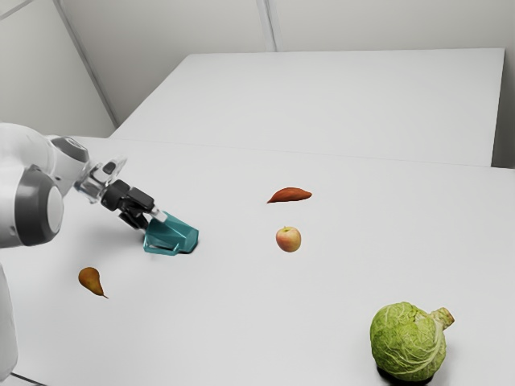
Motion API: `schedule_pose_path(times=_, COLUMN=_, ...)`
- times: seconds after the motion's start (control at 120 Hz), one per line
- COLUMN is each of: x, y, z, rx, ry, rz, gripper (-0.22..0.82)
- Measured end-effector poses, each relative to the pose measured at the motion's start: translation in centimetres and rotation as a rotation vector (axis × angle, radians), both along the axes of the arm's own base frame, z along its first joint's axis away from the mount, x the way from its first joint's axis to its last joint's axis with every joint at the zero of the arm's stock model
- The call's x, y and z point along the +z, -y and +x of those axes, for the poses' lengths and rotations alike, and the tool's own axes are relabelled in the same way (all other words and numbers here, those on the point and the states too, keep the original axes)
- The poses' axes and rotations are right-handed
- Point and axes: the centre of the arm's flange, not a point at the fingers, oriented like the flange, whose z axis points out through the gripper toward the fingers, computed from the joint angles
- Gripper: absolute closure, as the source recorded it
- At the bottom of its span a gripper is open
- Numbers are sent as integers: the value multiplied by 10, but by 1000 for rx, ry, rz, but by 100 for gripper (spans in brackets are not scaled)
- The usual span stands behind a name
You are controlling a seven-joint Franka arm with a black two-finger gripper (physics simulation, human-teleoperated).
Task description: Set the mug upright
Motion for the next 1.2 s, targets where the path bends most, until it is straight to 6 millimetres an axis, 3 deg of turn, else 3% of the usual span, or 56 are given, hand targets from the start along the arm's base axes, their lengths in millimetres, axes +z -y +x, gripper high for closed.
schedule_pose_path(times=0.333, x=-10, y=8, z=6, rx=11, ry=43, rz=-35, gripper=3)
schedule_pose_path(times=0.783, x=-9, y=11, z=8, rx=4, ry=75, rz=-50, gripper=50)
schedule_pose_path(times=0.975, x=-3, y=17, z=12, rx=0, ry=98, rz=-58, gripper=63)
schedule_pose_path(times=1.2, x=29, y=32, z=20, rx=-21, ry=165, rz=-74, gripper=73)
